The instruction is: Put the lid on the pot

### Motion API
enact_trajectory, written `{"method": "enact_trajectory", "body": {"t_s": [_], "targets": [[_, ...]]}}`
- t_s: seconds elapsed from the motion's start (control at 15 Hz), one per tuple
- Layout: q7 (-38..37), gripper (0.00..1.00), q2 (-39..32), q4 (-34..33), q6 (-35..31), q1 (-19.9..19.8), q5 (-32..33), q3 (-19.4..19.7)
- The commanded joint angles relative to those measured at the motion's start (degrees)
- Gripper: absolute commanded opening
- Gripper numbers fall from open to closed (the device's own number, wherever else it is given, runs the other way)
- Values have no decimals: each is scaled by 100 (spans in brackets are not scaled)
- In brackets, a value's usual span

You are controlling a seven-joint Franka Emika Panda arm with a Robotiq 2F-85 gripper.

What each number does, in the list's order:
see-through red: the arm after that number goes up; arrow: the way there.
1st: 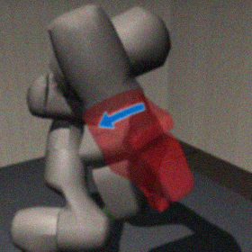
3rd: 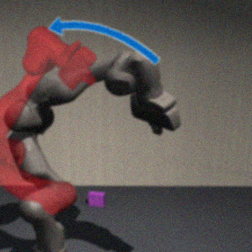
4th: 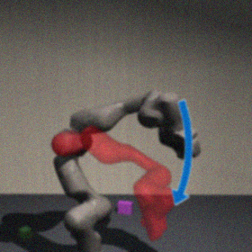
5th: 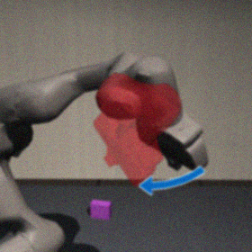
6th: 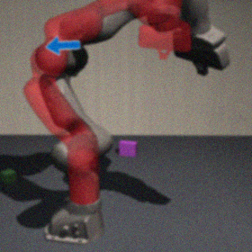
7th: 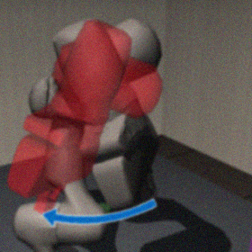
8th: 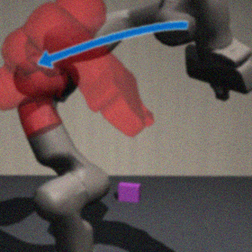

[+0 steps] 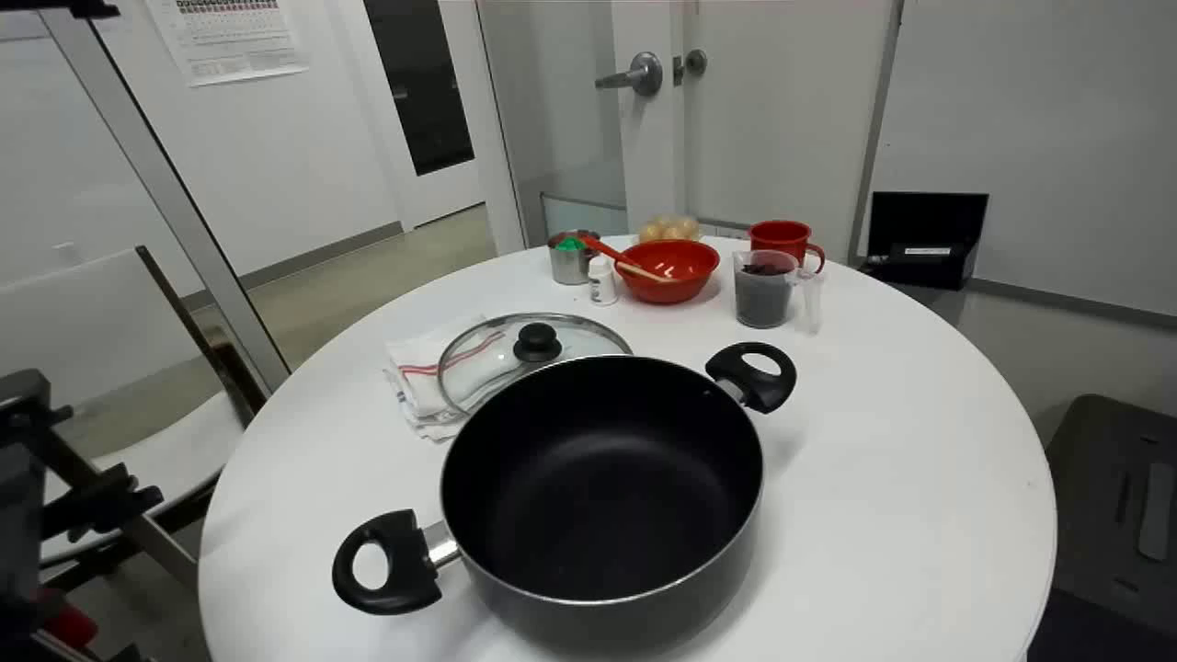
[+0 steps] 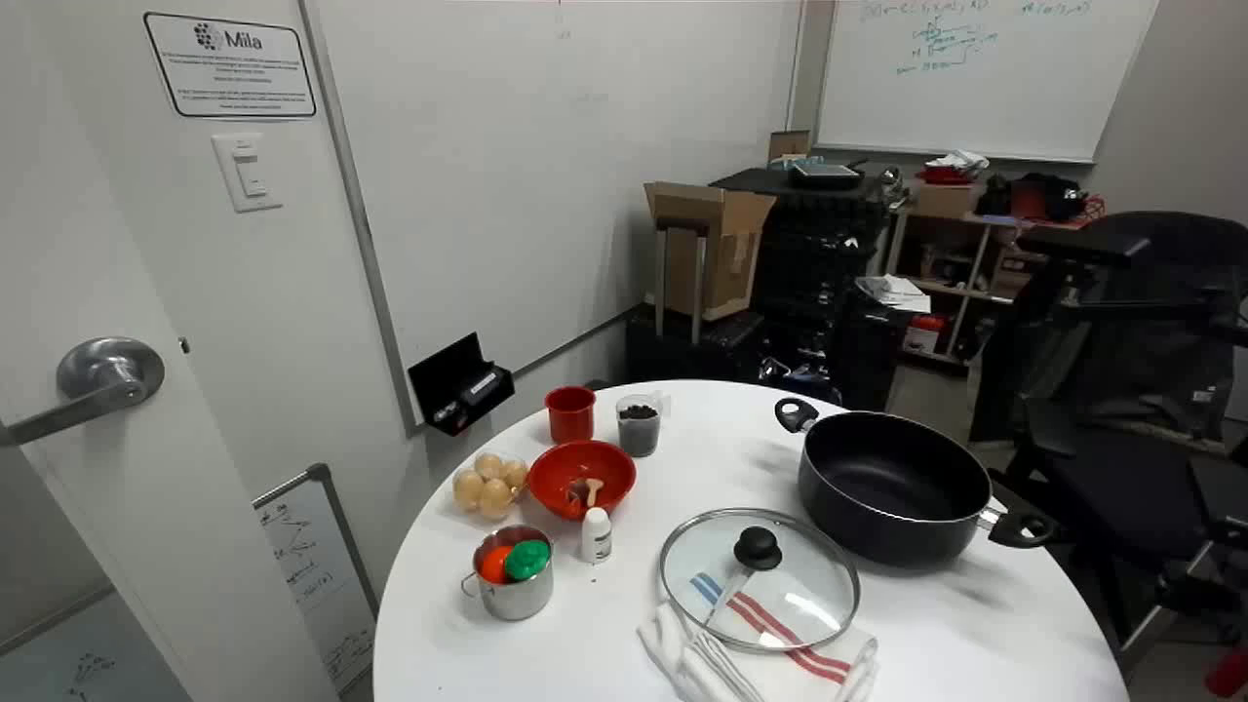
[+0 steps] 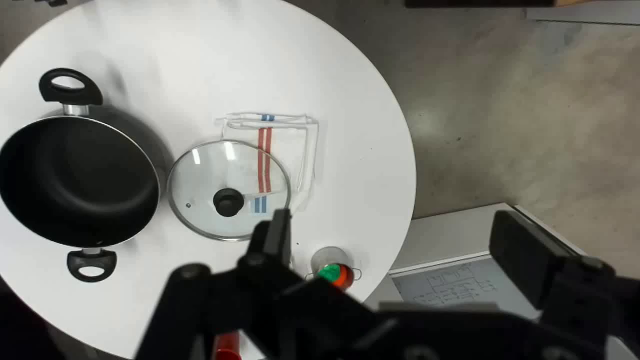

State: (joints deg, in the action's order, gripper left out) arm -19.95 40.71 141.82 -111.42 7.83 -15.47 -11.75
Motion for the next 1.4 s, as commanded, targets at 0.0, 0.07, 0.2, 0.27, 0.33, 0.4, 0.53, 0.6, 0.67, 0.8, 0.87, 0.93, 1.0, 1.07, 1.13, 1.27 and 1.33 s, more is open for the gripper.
{"method": "enact_trajectory", "body": {"t_s": [0.0,0.07,0.2,0.27,0.33,0.4,0.53,0.6,0.67,0.8,0.87,0.93,1.0,1.07,1.13,1.27,1.33], "targets": [[19,100,1,-22,25,-41,-19,-27],[19,100,2,-26,25,-41,-19,-27],[19,100,2,-26,25,-41,-19,-27],[19,100,2,-26,25,-41,-19,-27],[20,100,2,-26,25,-41,-19,-27],[20,100,2,-26,25,-41,-19,-27],[19,100,2,-26,25,-41,-19,-27],[19,100,2,-26,25,-41,-19,-27],[21,100,-72,-56,37,-52,-15,-23],[-56,100,-320,-142,18,-146,46,-52],[-106,100,-471,-182,3,-205,82,-67],[-193,100,-636,-214,-51,-284,135,-101],[-269,100,-853,-266,-88,-359,195,-131],[-335,100,-1042,-310,-114,-423,249,-154],[-460,100,-1262,-346,-196,-499,330,-202],[-715,100,-1666,-428,-352,-599,523,-270],[-842,100,-1870,-487,-418,-627,612,-286]]}}
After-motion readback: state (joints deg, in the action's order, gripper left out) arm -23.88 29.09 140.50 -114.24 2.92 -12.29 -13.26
